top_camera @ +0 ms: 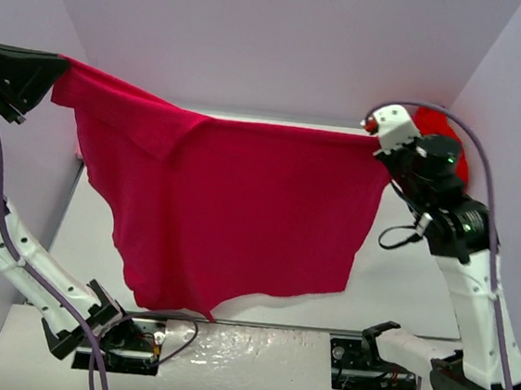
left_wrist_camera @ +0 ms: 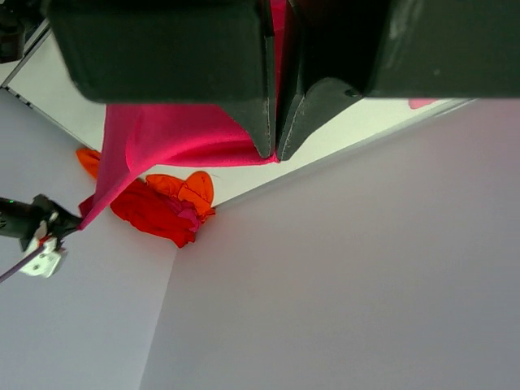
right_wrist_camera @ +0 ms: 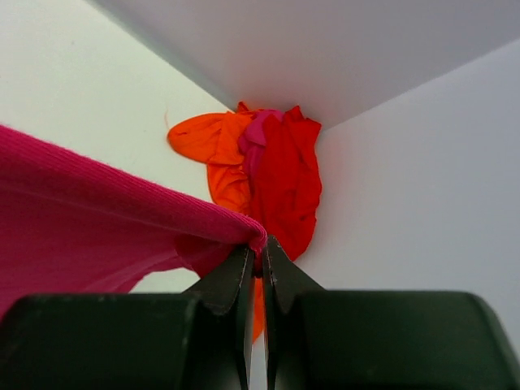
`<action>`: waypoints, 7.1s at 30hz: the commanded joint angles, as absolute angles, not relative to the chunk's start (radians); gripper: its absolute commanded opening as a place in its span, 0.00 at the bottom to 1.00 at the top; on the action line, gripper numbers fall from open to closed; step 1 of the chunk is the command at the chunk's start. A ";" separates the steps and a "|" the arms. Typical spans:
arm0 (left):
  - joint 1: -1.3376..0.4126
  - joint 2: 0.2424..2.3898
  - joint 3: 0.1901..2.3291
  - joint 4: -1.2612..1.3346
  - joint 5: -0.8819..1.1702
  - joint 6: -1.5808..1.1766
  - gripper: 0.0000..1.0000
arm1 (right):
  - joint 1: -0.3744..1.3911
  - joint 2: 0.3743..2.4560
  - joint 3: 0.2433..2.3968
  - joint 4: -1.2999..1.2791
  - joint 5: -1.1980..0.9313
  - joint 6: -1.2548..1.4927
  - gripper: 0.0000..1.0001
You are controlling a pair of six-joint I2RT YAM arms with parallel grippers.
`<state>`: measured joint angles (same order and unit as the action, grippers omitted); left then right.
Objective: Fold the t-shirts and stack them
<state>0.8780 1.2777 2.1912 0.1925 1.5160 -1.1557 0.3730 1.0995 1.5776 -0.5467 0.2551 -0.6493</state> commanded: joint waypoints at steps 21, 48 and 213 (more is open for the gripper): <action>0.833 1.381 1.957 0.032 1.381 -0.719 0.00 | 0.351 1.706 1.767 -0.316 0.304 -0.586 0.00; 0.907 1.466 2.557 0.283 1.109 -1.417 0.00 | 0.307 1.341 1.679 -0.287 0.239 -0.531 0.00; -0.167 1.393 1.630 -0.481 -0.236 -0.083 0.17 | 0.218 1.278 1.513 -0.318 0.047 -0.522 0.02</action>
<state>-0.1497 1.3667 1.6547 -0.5396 -0.2984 0.0343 0.2234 1.2919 1.5124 -0.4084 0.0391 -0.5209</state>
